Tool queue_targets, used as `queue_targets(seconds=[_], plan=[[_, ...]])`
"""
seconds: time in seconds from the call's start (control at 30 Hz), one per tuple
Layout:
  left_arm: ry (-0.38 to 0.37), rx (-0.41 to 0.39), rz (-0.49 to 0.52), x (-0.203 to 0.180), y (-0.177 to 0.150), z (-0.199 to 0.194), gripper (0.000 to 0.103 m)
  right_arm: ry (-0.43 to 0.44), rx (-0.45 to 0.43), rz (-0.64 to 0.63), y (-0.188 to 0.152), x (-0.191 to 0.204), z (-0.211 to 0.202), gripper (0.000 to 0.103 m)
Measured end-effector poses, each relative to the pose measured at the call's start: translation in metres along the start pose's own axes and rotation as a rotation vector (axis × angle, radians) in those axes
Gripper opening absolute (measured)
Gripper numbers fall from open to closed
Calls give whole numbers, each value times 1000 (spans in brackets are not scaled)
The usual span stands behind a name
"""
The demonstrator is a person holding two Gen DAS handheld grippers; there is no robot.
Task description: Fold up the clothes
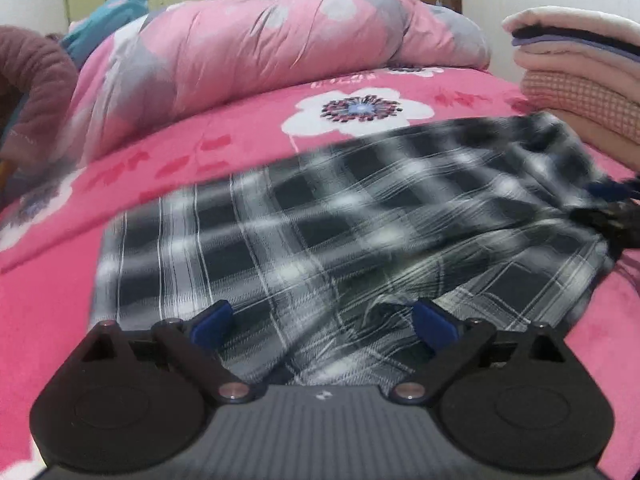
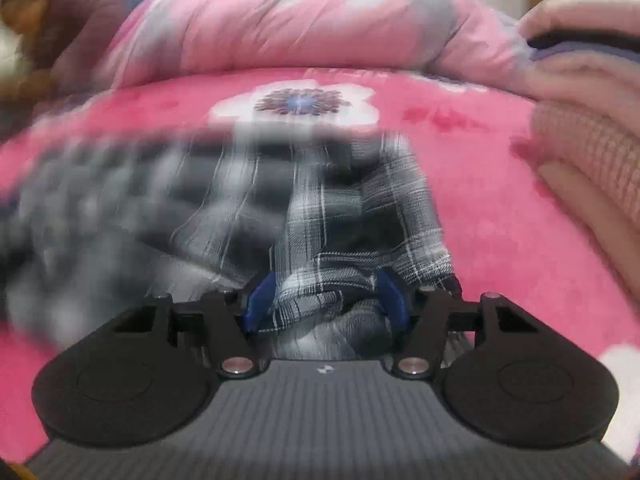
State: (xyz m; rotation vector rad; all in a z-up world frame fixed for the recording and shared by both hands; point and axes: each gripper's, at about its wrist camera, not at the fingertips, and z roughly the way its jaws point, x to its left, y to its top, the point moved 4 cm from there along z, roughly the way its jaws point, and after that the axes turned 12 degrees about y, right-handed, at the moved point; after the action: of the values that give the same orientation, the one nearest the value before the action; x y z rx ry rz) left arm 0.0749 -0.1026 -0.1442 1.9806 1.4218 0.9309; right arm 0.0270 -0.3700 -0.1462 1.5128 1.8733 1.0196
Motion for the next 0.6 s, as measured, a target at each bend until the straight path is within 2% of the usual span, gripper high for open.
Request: queue_targets(seconds=[0.2, 0.27, 0.37, 0.43, 0.5, 0.6], plan=[[-23, 6, -25, 5, -2, 5, 103, 12, 16, 60, 13, -4, -27, 55], [-22, 3, -28, 4, -2, 6, 103, 0, -41, 43, 28, -2, -30, 57], [-24, -4, -33, 4, -3, 5, 103, 22, -45, -45, 32, 7, -18, 58], [-28, -13, -41, 5, -5, 5, 103, 26, 47, -67, 11, 2, 5, 58], [-31, -25, -48, 6, -7, 5, 103, 52, 12, -52, 2, -3, 1, 58], [-37, -37, -58, 6, -9, 5, 103, 55, 52, 3, 19, -4, -6, 58]])
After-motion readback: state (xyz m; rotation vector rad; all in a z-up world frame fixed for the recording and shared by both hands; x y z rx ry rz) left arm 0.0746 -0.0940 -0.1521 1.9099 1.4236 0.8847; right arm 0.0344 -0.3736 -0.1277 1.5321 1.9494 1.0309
